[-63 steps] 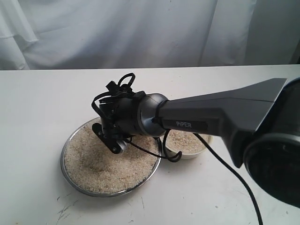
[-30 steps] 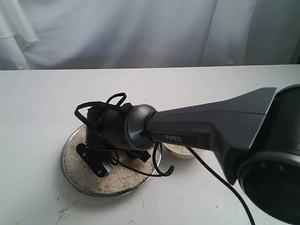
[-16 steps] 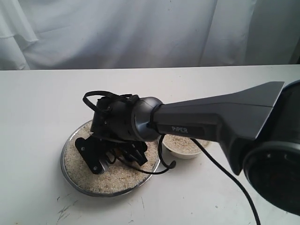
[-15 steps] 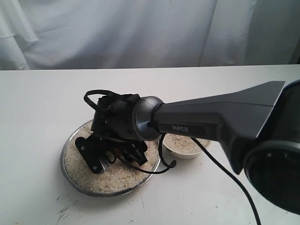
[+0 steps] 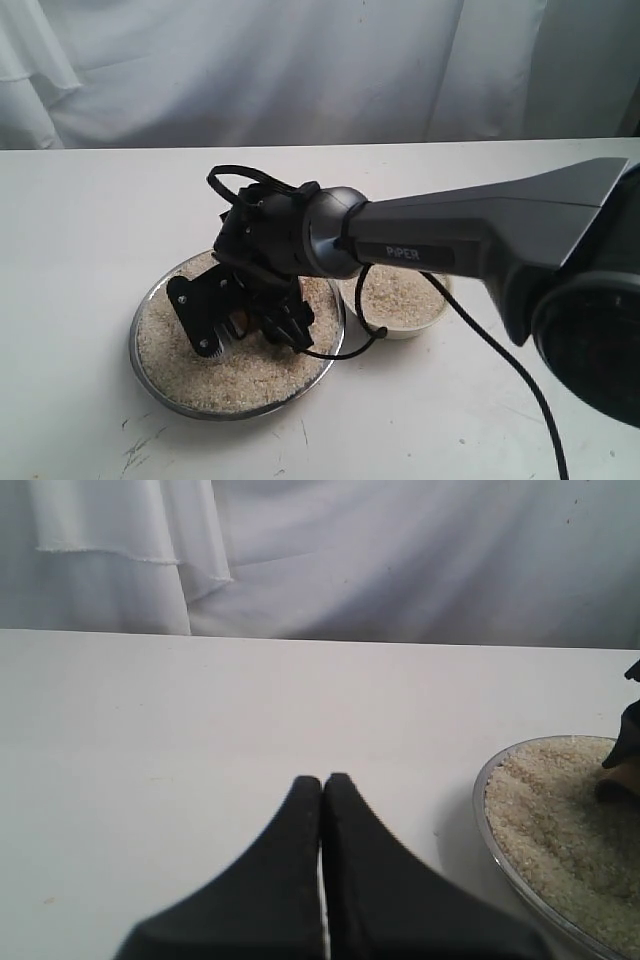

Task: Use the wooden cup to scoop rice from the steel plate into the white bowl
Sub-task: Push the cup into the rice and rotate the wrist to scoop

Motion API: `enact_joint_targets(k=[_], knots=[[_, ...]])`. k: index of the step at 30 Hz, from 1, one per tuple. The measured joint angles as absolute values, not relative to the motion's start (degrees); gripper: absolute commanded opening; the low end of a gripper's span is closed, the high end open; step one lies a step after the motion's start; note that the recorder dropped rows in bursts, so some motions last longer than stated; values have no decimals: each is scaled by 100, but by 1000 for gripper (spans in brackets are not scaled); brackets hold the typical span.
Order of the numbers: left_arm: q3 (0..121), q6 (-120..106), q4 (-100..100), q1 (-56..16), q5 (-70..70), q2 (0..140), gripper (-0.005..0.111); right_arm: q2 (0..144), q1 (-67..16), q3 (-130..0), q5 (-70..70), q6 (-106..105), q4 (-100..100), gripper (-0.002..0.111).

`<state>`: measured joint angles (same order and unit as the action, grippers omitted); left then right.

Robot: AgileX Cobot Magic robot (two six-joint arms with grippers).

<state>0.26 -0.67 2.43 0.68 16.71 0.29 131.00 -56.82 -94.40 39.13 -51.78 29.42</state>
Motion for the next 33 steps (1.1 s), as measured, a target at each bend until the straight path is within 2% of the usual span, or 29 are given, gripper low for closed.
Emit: enact_joint_targets(k=[21,33], knots=[[26,-67,243,68,1671,29,0,13066,-5340,-9440,3645,-5442,1658,0],[26,-67,243,68,1671,29,0,13030,-4933,-9440,3578,-6461,-232,0]])
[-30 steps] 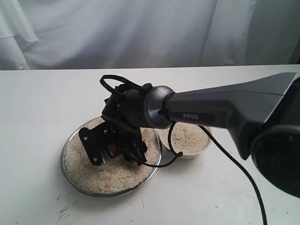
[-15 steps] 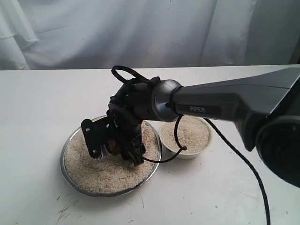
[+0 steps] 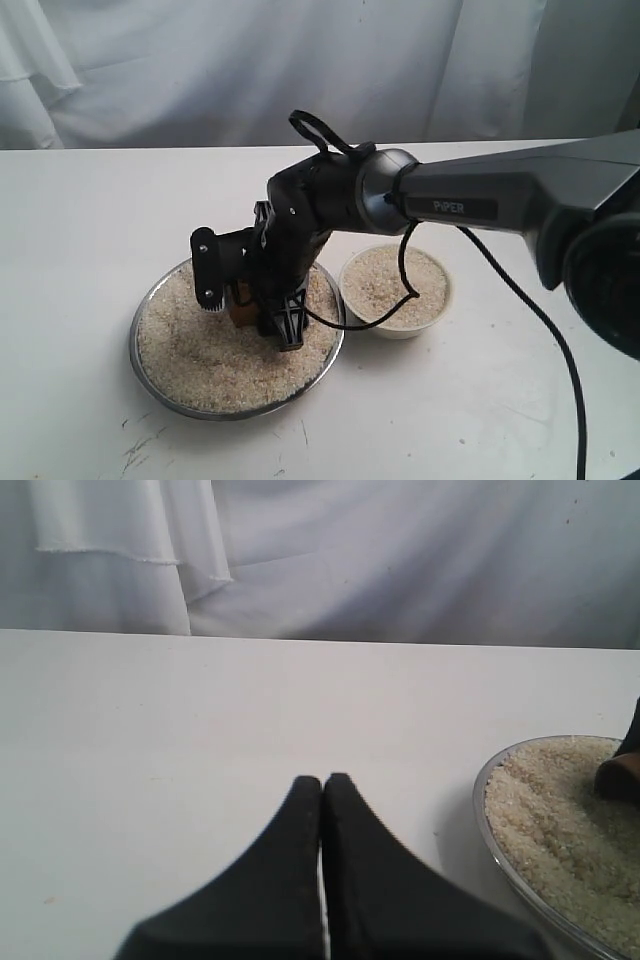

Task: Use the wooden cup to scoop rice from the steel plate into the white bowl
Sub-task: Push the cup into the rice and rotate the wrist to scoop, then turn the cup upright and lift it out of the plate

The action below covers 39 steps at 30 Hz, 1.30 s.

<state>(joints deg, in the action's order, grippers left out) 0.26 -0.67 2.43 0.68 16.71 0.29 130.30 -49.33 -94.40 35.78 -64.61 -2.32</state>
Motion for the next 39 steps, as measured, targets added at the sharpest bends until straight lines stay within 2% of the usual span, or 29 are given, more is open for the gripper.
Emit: enact_joint_targets(k=[21,39], knots=[[26,-67,243,68,1671,29,0,13041,-4393,-9440,3890,-7842,-2517,0],[26,-67,243,68,1671,29,0,13051,-4371,-9430,4053,-8417,-3591,0]])
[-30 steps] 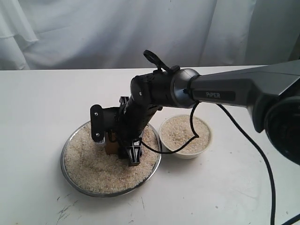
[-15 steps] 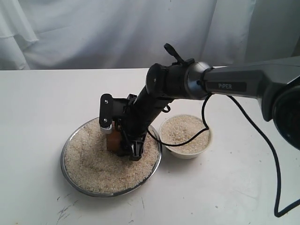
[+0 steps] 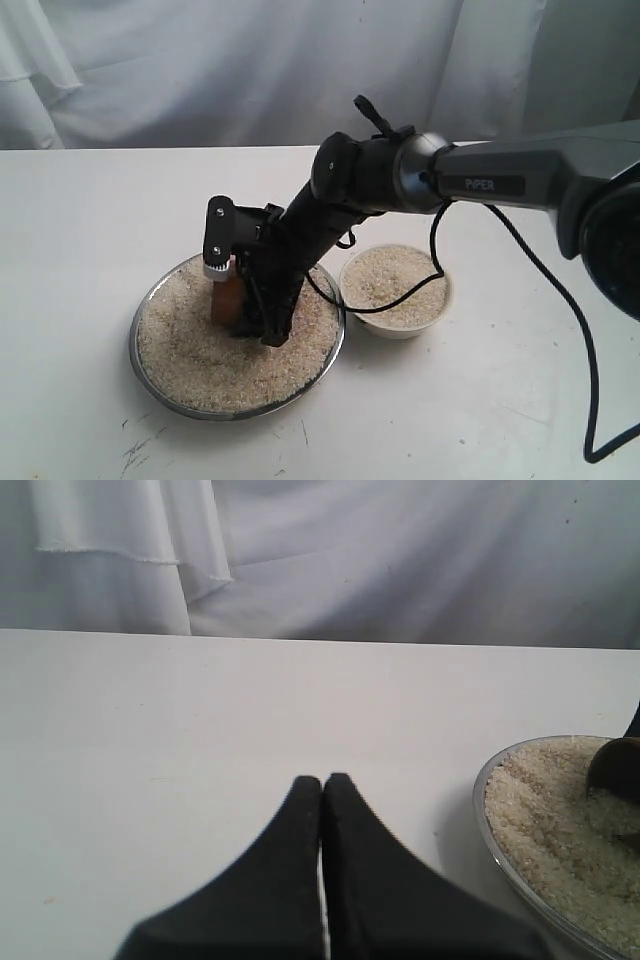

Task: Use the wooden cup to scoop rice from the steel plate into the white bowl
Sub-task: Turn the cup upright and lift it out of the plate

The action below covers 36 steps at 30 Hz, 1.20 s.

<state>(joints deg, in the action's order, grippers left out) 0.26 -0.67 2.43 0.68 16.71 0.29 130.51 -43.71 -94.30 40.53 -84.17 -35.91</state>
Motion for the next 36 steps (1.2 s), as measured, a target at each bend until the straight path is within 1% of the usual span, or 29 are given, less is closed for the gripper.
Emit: enact_joint_targets(k=[10,26,36], knots=[[26,-67,243,68,1671,29,0,13058,-4269,-9430,4435,-8785,-4209,0],[26,-67,243,68,1671,29,0,13048,-3626,-9430,5470,-10003,-5672,0],[26,-67,243,68,1671,29,0,12425,-3408,-9419,5741,-10052,-5675,0]])
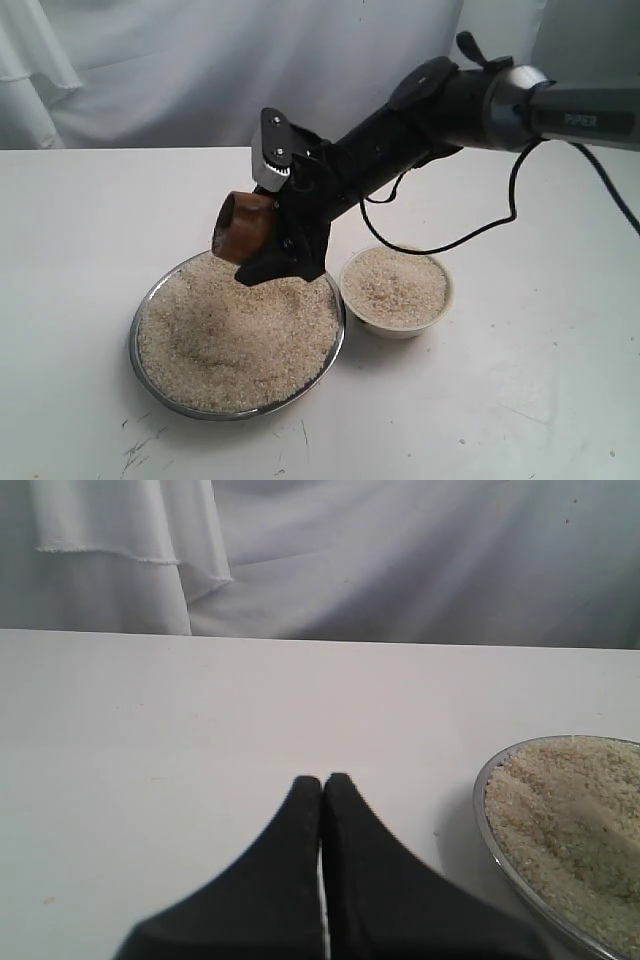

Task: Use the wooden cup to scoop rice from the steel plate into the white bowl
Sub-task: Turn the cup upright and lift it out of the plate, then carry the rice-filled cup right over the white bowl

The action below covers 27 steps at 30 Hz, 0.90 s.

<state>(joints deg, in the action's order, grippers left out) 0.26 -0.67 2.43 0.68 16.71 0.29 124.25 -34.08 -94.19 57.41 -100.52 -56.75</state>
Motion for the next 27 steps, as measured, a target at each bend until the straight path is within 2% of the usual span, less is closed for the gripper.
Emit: enact_joint_targets(k=[10,18,27], knots=[[26,-67,243,68,1671,29,0,11872,-3140,-9391,5937,-9790,-5232,0],[26,-67,243,68,1671,29,0,11502,-3005,-8801,5673,-9628,-4348,0],[26,-67,243,68,1671,29,0,11000,-2470,-8307,5597,-9604,-4184,0]])
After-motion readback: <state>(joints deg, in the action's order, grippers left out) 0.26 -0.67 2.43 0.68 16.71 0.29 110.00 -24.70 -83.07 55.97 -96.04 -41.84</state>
